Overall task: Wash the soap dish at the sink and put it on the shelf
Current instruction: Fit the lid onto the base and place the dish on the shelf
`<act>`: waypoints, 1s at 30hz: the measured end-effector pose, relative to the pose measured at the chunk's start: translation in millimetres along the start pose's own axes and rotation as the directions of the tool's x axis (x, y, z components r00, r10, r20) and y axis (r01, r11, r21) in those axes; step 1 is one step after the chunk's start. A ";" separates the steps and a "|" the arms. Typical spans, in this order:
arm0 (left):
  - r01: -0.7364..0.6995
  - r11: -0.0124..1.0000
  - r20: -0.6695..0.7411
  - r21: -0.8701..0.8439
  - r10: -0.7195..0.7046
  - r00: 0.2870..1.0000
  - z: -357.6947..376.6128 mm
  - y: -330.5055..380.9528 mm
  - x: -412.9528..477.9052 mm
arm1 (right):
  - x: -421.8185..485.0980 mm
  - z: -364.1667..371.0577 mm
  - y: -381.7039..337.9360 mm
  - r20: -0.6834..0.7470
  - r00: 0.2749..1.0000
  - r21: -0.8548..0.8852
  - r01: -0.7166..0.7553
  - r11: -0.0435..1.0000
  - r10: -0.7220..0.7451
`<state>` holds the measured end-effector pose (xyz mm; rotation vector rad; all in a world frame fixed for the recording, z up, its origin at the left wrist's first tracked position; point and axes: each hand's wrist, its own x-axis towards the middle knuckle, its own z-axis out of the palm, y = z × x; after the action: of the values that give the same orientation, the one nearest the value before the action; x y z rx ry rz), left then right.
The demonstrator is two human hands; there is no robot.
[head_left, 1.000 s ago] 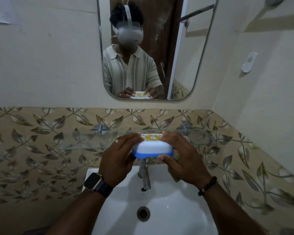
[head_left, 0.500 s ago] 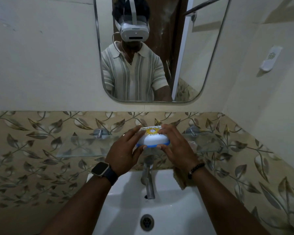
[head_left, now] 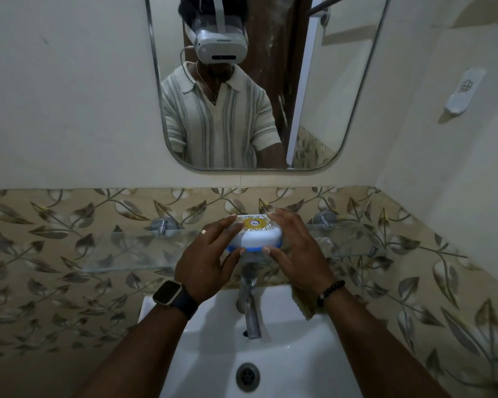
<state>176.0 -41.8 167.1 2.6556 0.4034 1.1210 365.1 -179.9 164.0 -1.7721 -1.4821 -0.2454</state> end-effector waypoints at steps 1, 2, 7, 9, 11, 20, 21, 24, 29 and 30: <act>-0.012 1.000 -0.015 0.003 0.012 1.000 -1.1 2.1 -0.7 | -3.3 -1.7 -2.0 -0.024 1.000 0.008 0.009 1.000 -0.009; -0.036 0.999 -0.032 0.009 0.036 0.999 -0.9 4.9 -2.2 | -7.9 -3.4 -3.3 -0.051 0.999 0.009 0.018 1.000 -0.018; -0.199 0.980 -0.164 0.003 0.197 0.967 28.7 37.5 -26.2 | -46.9 -10.8 5.7 -0.231 0.963 -0.098 0.117 0.988 -0.137; -0.311 0.949 -0.156 -0.049 0.300 0.941 51.3 58.4 -39.6 | -67.3 -15.3 14.7 -0.268 0.942 -0.181 0.158 0.971 -0.204; -0.400 0.910 -0.101 -0.114 0.389 0.915 76.2 77.2 -50.6 | -90.4 -20.6 26.0 -0.273 0.928 -0.252 0.184 0.950 -0.252; -0.334 0.936 0.320 -0.113 0.352 0.880 161.0 100.5 -58.3 | -172.3 -31.8 83.6 -0.099 0.992 -0.396 -0.111 0.912 0.078; -0.317 0.943 0.348 -0.102 0.332 0.877 171.9 101.5 -57.1 | -176.6 -30.6 91.8 -0.080 0.987 -0.404 -0.157 0.901 0.136; -0.211 0.977 0.456 -0.016 0.195 0.869 192.2 94.3 -58.7 | -181.9 -16.7 107.3 0.006 0.964 -0.393 -0.241 0.888 0.264; -0.166 0.981 0.609 0.096 0.074 0.789 224.9 83.9 -49.9 | -169.2 1.2 138.8 0.192 0.910 -0.438 -0.255 0.862 0.367; -0.168 0.981 0.624 0.098 0.071 0.779 233.1 82.7 -49.2 | -166.8 5.6 142.9 0.236 0.890 -0.471 -0.246 0.847 0.390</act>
<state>325.4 -159.9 1.9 3.0067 0.1896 0.1837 441.9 -299.7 -3.4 -2.4921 -1.3855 -0.1133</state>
